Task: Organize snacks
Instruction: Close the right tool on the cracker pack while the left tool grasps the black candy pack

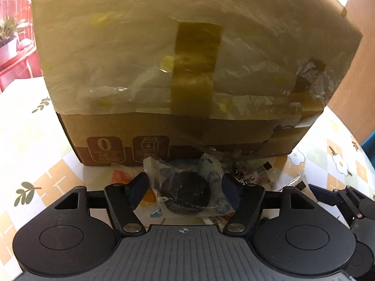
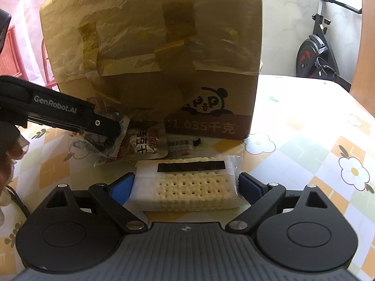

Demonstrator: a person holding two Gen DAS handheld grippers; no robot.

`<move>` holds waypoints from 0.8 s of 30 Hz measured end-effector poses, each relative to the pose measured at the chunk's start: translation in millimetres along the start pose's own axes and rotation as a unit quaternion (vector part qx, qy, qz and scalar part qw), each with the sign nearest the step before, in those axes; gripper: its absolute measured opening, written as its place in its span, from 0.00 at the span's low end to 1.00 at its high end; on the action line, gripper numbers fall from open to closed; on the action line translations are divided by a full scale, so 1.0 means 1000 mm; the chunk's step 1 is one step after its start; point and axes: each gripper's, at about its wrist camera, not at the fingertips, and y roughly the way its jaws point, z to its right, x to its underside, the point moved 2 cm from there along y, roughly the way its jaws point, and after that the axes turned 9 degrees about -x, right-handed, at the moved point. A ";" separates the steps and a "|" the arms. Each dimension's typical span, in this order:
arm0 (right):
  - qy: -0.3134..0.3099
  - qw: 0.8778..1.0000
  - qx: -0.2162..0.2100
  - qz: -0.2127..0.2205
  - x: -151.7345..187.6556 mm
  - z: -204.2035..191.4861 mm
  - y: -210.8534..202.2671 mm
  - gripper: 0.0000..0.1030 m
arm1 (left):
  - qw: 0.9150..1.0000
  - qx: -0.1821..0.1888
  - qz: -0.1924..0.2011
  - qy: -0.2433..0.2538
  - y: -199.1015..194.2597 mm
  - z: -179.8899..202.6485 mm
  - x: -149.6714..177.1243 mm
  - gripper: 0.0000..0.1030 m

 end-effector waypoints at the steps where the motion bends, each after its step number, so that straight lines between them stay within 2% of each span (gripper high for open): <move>1: 0.000 1.000 0.000 0.000 0.000 0.000 0.000 0.92 | 1.000 -0.001 0.001 0.003 0.002 0.001 -0.001 0.72; 4: -0.002 1.000 0.000 -0.001 0.000 -0.001 0.001 0.92 | 1.000 -0.011 0.007 0.012 0.006 0.006 -0.001 0.72; 5: -0.002 1.000 0.000 -0.001 0.000 0.000 0.001 0.92 | 1.000 -0.017 0.011 0.014 0.005 0.007 0.000 0.65; 6: -0.002 1.000 0.000 -0.001 0.000 0.000 0.001 0.92 | 1.000 -0.019 0.013 0.012 0.005 0.007 0.001 0.64; 8: -0.002 1.000 0.000 -0.001 0.000 0.000 0.001 0.92 | 1.000 -0.014 0.020 0.007 0.003 0.005 0.001 0.53; 14: 0.001 1.000 -0.003 0.000 0.001 0.000 0.002 0.92 | 0.999 -0.007 0.039 0.011 -0.017 -0.001 0.006 0.51; 24: 0.005 1.000 -0.006 0.003 0.001 0.001 0.000 0.92 | 0.999 0.004 0.022 -0.023 -0.038 -0.026 0.025 0.51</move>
